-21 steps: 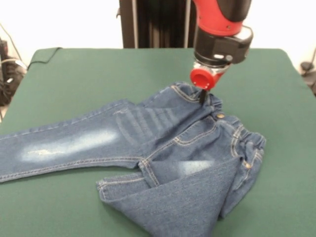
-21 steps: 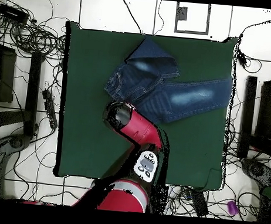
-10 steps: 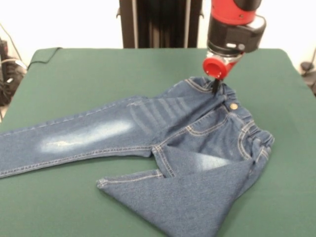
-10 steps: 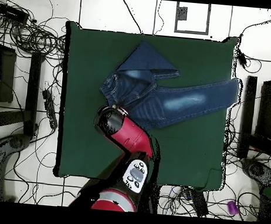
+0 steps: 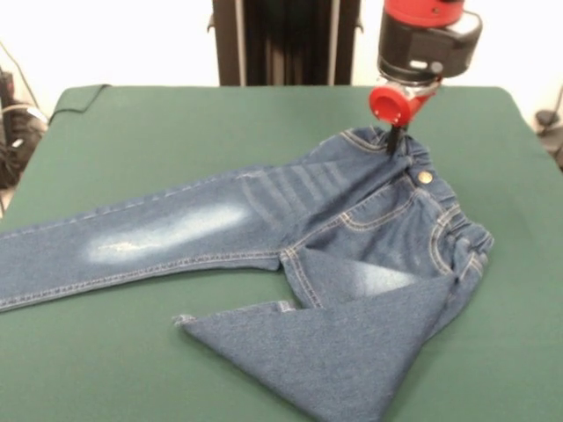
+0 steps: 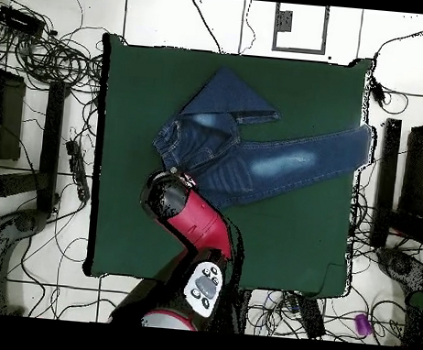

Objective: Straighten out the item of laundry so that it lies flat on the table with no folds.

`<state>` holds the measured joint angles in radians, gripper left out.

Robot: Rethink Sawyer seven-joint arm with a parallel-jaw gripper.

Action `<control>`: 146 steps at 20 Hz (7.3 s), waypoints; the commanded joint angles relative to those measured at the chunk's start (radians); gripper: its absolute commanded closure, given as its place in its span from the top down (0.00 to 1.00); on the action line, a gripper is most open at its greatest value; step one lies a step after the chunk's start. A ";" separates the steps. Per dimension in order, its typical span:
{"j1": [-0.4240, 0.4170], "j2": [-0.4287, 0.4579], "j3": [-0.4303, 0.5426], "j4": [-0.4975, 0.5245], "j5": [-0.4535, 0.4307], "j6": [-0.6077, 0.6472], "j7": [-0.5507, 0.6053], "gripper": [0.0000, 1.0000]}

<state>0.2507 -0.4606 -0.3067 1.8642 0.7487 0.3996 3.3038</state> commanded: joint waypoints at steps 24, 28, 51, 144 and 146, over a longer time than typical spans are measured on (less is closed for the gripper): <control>0.226 -0.049 0.123 0.156 0.259 0.030 0.346 0.00; 0.265 -0.065 0.089 0.156 0.258 0.069 0.383 0.00; 0.264 -0.006 -0.003 0.128 0.189 0.118 0.335 1.00; -0.422 0.235 0.260 -0.568 -0.550 0.140 0.146 1.00; -0.420 0.243 0.253 -0.569 -0.546 0.143 0.141 1.00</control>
<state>-0.1993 -0.2550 -0.0347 1.2644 0.1578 0.3880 3.3633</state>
